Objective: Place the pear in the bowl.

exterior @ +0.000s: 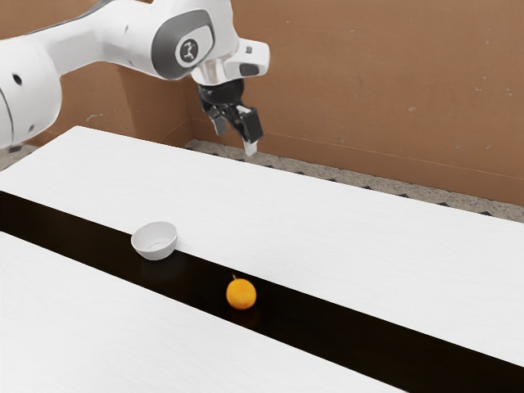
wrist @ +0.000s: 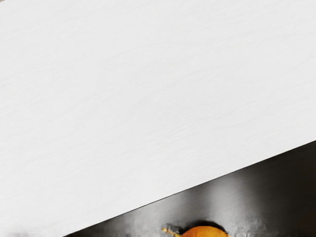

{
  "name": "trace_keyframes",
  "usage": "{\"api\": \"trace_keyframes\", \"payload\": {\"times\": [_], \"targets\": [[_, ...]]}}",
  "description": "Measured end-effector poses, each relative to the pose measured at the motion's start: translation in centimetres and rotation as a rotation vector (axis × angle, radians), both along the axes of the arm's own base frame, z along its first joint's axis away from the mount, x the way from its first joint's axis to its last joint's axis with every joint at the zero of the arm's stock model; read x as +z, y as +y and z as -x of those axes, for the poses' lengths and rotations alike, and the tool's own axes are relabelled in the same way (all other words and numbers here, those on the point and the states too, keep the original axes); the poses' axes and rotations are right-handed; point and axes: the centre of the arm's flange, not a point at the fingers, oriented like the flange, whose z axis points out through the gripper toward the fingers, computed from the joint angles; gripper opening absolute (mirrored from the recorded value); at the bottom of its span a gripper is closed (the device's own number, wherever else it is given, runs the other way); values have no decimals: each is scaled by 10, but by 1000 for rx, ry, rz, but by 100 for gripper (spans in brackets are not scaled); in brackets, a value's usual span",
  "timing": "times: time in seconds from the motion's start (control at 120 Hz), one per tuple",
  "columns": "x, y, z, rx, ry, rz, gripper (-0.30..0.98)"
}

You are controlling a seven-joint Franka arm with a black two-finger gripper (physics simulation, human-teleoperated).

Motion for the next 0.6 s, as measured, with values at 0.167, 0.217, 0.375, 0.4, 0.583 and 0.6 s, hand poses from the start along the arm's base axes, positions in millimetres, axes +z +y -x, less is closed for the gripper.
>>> {"api": "trace_keyframes", "payload": {"times": [0.167, 0.217, 0.375, 0.4, 0.583, 0.6], "targets": [[-10, 6, 3, 13, 47, -42, 69], [-26, 8, 4, 19, 80, -44, 69], [-83, 6, 13, 45, 192, 1, 69], [-98, 6, 16, 54, 217, 12, 69], [-175, -1, 18, 114, 299, 74, 69], [-182, 0, 18, 123, 305, 79, 69]]}}
